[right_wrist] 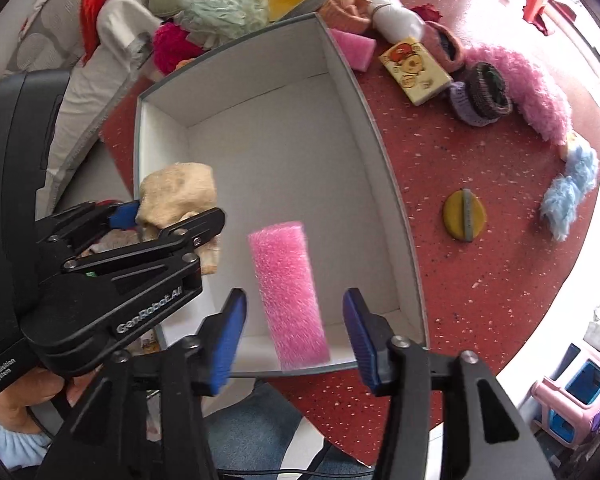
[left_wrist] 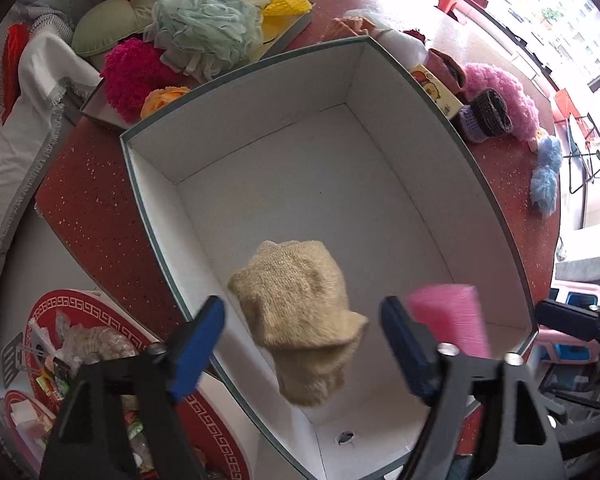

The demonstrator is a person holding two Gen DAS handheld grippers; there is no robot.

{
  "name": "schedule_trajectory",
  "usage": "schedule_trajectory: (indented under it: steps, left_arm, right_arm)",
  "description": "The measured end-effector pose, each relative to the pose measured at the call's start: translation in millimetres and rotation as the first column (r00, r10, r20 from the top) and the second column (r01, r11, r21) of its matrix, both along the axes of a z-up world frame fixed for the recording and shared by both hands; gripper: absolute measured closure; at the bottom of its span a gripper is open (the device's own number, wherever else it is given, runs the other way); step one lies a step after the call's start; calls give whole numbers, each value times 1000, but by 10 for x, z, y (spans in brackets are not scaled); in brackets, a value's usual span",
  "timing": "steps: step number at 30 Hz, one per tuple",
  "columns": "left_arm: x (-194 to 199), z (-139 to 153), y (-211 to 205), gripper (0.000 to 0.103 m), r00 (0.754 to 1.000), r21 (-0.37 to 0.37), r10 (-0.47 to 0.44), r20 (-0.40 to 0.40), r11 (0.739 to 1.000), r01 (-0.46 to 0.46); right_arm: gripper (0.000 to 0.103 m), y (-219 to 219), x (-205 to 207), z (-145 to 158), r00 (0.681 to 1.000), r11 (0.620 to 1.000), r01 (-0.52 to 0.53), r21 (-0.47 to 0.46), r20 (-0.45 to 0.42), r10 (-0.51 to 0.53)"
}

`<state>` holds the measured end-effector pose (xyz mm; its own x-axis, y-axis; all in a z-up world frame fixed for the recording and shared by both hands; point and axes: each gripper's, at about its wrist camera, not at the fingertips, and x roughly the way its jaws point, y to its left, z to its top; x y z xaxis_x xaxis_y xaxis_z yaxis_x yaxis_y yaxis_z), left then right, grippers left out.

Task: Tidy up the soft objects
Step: 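Open the left tool dropping the sock while the right tool releases the sponge into the box, then grasp the yellow round sponge with the left tool while the right tool grasps the blue fluffy toy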

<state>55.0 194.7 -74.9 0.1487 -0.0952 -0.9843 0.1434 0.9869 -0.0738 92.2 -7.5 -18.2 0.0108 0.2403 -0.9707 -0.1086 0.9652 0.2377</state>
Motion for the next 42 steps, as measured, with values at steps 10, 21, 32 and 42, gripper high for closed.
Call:
schedule_trajectory:
  steps: [10, 21, 32, 42]
  left_arm:
    - [-16, -355, -206, 1, 990, -33, -61, -127, 998, 58]
    - [81, -521, -92, 1, 966, 165, -246, -86, 952, 257]
    - [732, -623, 340, 1, 979, 206, -196, -59, 957, 205]
    - [642, -87, 185, 1, 993, 62, -105, 52, 993, 101]
  right_arm:
    - [2, -768, -75, 44, 969, 935, 248, -255, 84, -234]
    - [2, -849, -345, -741, 953, 918, 170, -359, -177, -246]
    - [2, 195, -392, -814, 970, 975, -134, -178, -223, 92]
    - [0, -22, -13, -503, 991, 994, -64, -86, -119, 54]
